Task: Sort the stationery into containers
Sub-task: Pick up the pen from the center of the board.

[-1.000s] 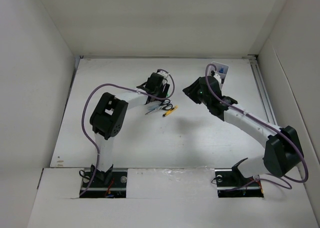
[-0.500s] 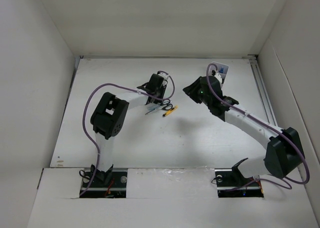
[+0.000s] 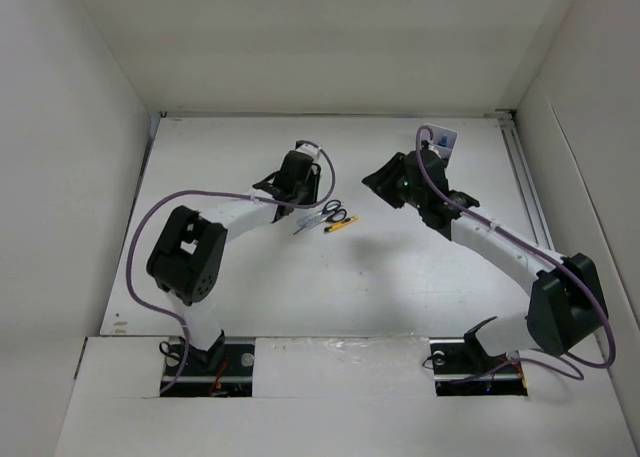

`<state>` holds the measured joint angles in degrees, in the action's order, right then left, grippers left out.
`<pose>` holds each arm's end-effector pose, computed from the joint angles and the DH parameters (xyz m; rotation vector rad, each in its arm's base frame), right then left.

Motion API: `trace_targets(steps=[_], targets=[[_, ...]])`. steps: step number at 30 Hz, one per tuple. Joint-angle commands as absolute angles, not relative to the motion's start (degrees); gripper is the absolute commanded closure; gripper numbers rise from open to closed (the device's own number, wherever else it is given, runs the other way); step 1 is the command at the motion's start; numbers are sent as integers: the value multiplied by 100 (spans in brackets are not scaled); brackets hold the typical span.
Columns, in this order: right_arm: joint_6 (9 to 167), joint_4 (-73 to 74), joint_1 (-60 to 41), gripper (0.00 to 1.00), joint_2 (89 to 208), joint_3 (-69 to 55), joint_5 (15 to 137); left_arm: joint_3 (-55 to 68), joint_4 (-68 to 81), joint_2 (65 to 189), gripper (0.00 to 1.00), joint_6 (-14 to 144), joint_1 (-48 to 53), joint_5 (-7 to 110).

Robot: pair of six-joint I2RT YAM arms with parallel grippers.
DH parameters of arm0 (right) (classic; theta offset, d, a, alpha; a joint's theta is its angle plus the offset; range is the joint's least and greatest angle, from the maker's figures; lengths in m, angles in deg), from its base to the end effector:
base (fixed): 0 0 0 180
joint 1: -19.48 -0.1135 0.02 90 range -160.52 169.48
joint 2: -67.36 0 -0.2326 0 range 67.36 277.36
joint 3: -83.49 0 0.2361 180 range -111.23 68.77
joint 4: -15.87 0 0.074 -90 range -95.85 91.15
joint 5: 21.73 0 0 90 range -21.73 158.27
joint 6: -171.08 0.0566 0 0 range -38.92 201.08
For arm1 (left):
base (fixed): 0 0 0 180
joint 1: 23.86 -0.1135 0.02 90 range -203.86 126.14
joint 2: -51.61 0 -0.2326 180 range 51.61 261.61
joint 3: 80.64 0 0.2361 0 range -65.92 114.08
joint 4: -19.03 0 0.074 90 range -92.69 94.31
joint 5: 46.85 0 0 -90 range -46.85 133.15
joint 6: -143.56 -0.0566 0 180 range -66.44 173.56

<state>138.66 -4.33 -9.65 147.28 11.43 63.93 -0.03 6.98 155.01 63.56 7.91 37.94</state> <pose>0.2888 0.1561 0.2489 0.5814 2.0927 0.8348 0.3416 -0.2055 0.1738 0.3629 2.1632 -0.3151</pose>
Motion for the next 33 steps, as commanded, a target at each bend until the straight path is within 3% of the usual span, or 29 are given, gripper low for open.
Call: trace_targets(steps=[1,8,22,29,33], targets=[[13794,-78,-873,52,14865,935,6967,-297,1124,14629,88,6640,778,3700],[13794,168,-926,50,15393,637,7881,-1186,2064,13714,86,6833,778,5069],[13742,168,-979,49,15973,84,7987,-1195,2478,13977,84,7097,778,6600],[13742,168,-926,57,16237,-23,7987,-1195,2539,14030,82,7097,778,6793],[13803,168,-865,71,16290,-23,7987,-1195,2540,14030,79,7097,778,6794]])
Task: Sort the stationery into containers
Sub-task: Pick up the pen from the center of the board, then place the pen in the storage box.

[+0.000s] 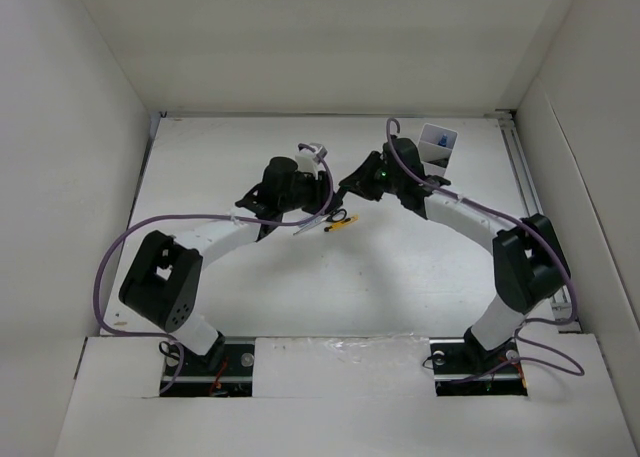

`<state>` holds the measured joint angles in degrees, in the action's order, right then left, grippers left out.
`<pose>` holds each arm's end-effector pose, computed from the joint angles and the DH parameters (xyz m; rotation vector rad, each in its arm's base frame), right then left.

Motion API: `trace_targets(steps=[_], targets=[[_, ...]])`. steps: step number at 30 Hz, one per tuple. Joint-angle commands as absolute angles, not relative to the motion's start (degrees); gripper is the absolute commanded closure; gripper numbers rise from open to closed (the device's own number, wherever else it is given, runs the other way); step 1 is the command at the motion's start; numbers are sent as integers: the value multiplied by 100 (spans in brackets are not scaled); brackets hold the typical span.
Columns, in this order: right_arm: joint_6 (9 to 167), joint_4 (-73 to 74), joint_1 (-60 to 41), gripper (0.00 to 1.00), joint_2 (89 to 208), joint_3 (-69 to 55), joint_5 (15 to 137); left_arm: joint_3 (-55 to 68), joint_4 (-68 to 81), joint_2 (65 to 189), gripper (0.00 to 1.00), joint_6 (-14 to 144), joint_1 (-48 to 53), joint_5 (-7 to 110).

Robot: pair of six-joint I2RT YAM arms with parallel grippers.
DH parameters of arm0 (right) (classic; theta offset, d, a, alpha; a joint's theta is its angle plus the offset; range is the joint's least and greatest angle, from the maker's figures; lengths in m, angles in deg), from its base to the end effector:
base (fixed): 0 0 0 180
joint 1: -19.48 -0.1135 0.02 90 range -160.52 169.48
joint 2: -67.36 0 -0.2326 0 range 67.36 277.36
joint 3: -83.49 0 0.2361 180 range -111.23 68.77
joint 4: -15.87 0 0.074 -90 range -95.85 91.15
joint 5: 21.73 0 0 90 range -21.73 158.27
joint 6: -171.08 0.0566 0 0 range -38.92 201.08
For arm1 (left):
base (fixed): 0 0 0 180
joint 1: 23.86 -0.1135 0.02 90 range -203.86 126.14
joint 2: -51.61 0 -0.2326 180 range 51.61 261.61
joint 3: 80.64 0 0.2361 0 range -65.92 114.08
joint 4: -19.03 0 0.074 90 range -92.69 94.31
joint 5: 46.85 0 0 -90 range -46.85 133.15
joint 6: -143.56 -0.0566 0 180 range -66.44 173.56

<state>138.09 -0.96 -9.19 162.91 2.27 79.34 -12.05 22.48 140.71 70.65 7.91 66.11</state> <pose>0.3300 0.1929 0.2195 0.4411 2.2606 1.0453 0.2928 -0.2073 0.2263 0.5356 1.8832 -0.9499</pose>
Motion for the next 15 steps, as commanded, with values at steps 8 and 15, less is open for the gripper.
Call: trace_targets(steps=[8,15], targets=[[13856,168,-742,100,16124,-23,7847,-1195,2540,13969,33,7097,778,6628],[13856,19,118,100,15693,144,7022,-1310,2593,13915,0,7097,778,6496]])
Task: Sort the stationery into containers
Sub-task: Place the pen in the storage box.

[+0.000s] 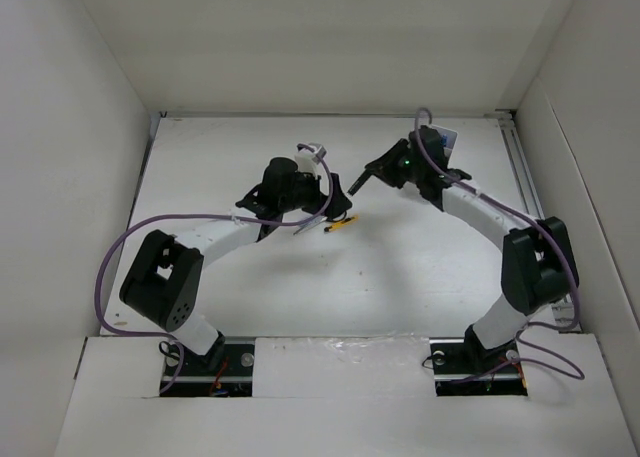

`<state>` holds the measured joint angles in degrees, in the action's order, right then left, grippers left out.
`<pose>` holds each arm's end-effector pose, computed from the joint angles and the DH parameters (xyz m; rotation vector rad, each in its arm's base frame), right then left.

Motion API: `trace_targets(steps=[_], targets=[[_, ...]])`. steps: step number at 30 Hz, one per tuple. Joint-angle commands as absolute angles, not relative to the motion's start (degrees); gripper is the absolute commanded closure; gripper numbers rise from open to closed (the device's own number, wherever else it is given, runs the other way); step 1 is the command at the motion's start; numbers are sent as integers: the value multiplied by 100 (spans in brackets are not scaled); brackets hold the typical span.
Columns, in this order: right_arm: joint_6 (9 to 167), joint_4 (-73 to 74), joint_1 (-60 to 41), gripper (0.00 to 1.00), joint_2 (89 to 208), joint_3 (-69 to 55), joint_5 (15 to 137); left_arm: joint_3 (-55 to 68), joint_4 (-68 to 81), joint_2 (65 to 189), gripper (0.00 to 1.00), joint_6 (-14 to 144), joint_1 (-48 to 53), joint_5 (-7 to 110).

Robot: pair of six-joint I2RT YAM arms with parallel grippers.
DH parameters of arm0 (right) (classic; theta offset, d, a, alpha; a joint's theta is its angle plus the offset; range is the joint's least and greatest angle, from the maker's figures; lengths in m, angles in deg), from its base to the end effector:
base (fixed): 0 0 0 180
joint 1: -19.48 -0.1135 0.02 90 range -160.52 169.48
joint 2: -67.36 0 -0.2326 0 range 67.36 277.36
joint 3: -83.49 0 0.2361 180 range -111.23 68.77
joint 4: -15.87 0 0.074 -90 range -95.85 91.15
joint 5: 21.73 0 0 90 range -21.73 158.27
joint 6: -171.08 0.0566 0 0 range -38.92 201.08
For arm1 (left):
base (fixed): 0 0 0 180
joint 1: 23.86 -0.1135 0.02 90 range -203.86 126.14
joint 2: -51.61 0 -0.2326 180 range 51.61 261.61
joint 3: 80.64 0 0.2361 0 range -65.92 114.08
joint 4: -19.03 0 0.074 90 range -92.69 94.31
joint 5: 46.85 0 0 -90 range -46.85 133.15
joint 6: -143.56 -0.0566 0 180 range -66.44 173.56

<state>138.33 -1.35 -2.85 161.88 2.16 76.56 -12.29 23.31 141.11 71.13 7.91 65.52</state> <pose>0.3487 0.1520 0.2257 0.5866 2.1764 0.9507 0.2939 -0.2074 0.2242 0.5206 1.8843 -0.9464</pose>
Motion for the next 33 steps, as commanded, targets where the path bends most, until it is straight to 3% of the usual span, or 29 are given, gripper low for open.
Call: trace_targets(steps=[1,11,19,26,29,33], targets=[[13856,18,381,100,15614,205,6559,-1310,2593,13915,0,7149,778,6495],[13970,-509,1025,100,15551,-241,2735,-1257,2225,13915,0,7202,778,5742],[13917,-1053,902,100,16500,-1208,1783,-1055,1608,13907,0,7202,778,4387],[13794,-1221,788,100,17142,-1710,1448,-1125,1670,14064,0,7308,778,4552],[13742,-1221,665,100,17222,-1763,1308,-1247,1933,13995,11,7500,428,5053],[13742,-1168,542,100,17353,-1701,1105,-1573,2136,13530,54,7554,426,4703]])
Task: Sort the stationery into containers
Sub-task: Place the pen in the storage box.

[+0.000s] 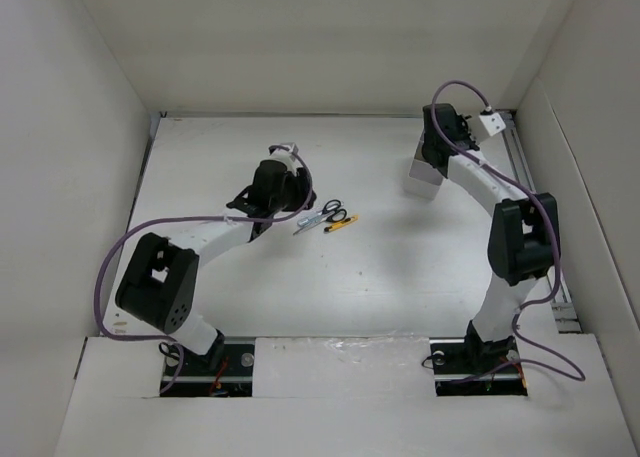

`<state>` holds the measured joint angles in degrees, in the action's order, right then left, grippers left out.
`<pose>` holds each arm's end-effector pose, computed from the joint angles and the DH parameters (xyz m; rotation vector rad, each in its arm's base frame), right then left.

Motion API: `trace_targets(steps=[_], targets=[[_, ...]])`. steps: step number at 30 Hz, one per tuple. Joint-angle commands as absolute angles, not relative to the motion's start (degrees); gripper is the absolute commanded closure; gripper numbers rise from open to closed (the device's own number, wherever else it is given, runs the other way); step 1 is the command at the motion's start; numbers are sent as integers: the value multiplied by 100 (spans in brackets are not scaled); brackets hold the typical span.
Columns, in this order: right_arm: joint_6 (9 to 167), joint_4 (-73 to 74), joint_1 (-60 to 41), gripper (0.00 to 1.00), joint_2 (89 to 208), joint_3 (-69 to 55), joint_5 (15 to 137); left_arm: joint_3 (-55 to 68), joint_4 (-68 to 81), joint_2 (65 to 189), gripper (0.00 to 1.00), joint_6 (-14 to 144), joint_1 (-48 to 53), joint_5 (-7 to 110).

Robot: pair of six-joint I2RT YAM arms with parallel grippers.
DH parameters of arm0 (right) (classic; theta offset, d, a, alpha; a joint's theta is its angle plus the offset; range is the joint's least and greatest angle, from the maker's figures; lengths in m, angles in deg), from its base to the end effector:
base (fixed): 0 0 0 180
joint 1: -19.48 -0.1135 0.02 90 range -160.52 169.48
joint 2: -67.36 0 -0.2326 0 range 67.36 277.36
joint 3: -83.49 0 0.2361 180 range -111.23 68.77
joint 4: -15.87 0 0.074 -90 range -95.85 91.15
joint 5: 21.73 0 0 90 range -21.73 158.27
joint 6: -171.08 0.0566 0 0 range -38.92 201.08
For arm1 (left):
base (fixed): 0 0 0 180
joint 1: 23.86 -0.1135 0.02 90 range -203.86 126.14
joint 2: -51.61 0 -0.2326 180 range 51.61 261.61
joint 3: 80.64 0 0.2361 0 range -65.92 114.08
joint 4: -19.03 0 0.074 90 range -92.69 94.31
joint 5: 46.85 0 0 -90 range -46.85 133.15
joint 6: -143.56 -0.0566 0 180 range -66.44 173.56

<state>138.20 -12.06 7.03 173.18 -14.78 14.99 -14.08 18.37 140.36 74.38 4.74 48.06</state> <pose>0.4055 0.0431 0.2437 1.1577 1.5460 -0.2207 0.3082 -0.1736 0.2062 0.1948 2.0160 -0.6406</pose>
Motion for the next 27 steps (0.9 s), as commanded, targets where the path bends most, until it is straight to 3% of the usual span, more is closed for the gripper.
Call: trace_targets(steps=[1,4,12,14,19,22,25,26,27], targets=[[13742,-1168,542,100,17423,-1701,1105,-1625,2136,13433,72,7615,426,4598],[13742,-1168,428,96,17555,-1701,965,-1932,2399,13028,72,7615,426,4404],[13917,-1283,252,58,17424,-1701,850,-2637,3506,12342,75,7747,426,5105],[13917,-1283,199,54,17319,-1640,903,-2479,3332,12473,82,7590,426,5291],[13917,-1335,137,46,16836,-1526,1026,-2303,3208,12658,85,7228,821,4975],[14049,-1388,14,46,16424,-1298,1201,-2233,3208,12773,86,7115,822,5054],[14224,-1388,-187,51,15941,-904,1640,-1910,2919,13141,75,6887,970,5221],[14225,-1336,-188,63,15825,-788,1824,-1768,2544,13255,62,6677,1119,4986],[14225,-1283,-266,71,15720,-657,2200,-1619,2322,13543,56,6544,1312,4453]])
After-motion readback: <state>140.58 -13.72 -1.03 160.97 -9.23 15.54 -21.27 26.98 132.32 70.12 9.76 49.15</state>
